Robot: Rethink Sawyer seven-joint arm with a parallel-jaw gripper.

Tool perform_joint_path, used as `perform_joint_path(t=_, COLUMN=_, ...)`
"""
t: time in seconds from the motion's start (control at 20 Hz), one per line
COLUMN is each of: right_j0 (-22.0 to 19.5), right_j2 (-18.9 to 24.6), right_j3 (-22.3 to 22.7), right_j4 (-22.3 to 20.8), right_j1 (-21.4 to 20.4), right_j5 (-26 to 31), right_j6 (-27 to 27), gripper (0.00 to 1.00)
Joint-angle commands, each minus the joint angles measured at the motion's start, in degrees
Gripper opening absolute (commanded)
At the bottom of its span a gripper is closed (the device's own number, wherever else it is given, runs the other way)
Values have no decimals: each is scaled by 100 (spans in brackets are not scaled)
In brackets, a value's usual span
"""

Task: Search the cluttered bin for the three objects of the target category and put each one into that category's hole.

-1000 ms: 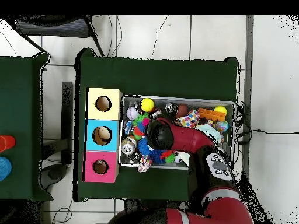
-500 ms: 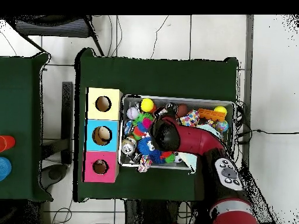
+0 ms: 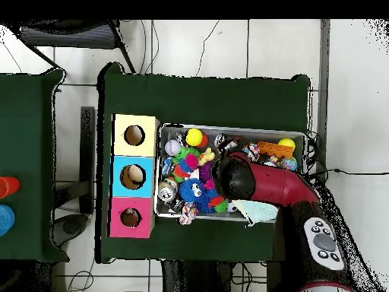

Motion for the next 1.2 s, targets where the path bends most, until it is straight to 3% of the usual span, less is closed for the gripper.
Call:
perform_joint_path(t=0.05, right_j0=-227, right_j2=225, right_j3=-259, right_j4=-533, right_j1=-120, right_j5=813, right_j6=-939, gripper=0)
perform_joint_path(t=0.15, right_j0=-229, right_j2=253, right_j3=-242, right_j4=-645, right_j1=-112, right_j5=784, right_j6=-917, gripper=0)
perform_joint_path(t=0.2, right_j0=-272, right_j2=333, right_j3=-165, right_j4=-702, right_j1=-130, right_j5=757, right_j6=-843, gripper=100)
perform_joint_path(t=0.85, right_j0=-215, right_j2=334, right_j3=118, right_j4=-572, right_j1=-261, right_j5=789, right_j6=-468, gripper=100)
perform_joint_path(t=1.2, right_j0=-449, right_j2=854, right_j3=912, right_j4=-19, right_j1=-331, right_j5=395, right_j6=144, gripper=100)
